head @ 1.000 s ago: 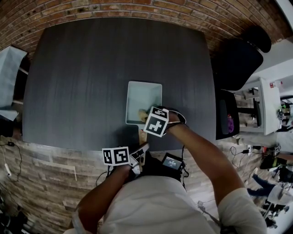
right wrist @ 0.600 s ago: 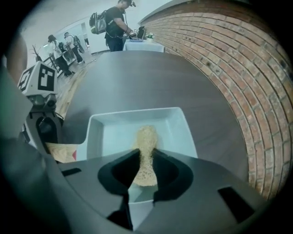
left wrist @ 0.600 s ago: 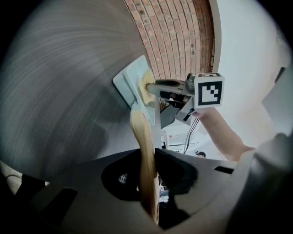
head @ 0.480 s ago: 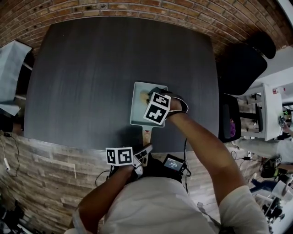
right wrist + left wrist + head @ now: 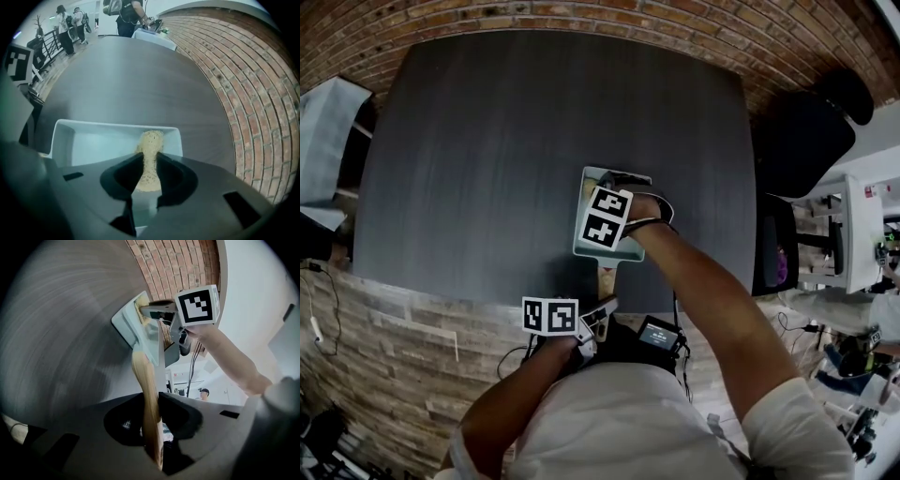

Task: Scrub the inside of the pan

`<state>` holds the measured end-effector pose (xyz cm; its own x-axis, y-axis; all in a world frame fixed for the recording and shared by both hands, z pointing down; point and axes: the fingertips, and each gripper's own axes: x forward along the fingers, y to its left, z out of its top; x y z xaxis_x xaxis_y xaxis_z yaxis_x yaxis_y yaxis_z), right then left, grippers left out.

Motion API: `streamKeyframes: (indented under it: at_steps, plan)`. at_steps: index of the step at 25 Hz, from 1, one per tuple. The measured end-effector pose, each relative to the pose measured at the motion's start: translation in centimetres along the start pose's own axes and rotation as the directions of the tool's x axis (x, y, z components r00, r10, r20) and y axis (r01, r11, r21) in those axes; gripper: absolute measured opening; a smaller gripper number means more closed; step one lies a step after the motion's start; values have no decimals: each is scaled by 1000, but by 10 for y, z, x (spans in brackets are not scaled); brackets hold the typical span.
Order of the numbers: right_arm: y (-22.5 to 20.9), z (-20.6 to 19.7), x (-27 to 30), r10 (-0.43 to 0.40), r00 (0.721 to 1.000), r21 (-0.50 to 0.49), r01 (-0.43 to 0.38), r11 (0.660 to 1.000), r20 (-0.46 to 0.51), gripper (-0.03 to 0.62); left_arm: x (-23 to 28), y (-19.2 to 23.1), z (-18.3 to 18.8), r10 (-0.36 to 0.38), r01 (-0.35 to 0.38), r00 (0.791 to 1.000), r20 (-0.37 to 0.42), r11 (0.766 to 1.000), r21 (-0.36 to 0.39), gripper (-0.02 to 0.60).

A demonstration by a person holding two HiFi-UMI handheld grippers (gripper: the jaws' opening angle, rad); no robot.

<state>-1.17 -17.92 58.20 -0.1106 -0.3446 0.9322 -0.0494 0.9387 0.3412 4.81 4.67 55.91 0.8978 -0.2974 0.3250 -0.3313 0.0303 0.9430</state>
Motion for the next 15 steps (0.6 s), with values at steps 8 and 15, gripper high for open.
streamKeyframes:
  at_steps: [8,15]
  plan:
    - [32,4,-8,80,996,19,-81,997,41,83,-2,0,-1,-7,7,1000,-20,1000,-5,87]
    - [59,1,-16,105,993,-20,-104,994,59,78,0,0,-1,-8,8,1000,-26,1000,-7,86]
